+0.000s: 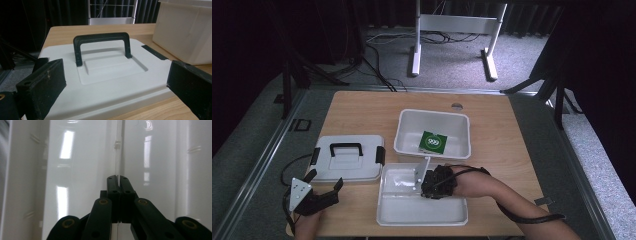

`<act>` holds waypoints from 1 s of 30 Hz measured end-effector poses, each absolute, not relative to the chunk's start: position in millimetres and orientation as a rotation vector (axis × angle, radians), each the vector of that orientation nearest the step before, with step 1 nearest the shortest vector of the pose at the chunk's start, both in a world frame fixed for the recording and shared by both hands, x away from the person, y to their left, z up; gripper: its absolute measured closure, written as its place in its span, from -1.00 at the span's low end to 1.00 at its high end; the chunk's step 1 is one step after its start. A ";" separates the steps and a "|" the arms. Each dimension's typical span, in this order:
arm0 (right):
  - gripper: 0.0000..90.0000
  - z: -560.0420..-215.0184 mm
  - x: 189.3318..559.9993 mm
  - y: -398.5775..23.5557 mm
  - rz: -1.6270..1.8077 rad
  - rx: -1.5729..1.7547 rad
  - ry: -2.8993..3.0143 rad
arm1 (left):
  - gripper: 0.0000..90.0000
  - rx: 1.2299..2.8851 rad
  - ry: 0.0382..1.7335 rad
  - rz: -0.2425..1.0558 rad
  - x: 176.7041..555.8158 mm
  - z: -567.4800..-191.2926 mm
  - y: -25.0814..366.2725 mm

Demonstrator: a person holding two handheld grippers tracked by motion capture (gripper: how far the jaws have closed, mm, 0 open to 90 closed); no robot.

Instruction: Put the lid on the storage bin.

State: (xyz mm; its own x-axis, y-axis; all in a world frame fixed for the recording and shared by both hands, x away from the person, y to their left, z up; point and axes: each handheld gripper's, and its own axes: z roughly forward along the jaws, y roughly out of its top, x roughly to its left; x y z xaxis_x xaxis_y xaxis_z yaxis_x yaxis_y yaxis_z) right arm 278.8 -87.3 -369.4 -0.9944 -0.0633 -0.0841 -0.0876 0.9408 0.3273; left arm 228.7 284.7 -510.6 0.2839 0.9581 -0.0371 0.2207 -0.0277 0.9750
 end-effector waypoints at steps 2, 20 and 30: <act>0.97 -362.9 278.8 -88.8 0.515 -0.118 3.017 | -0.96 1.488 1.148 0.872 228.8 -510.6 284.7; 0.97 -323.0 303.8 -103.6 0.539 -0.082 2.930 | -0.96 1.490 1.147 0.873 228.8 -510.6 284.7; 0.97 -319.7 332.9 -108.1 0.515 -0.060 2.917 | -0.96 1.488 1.147 0.872 228.9 -510.7 284.8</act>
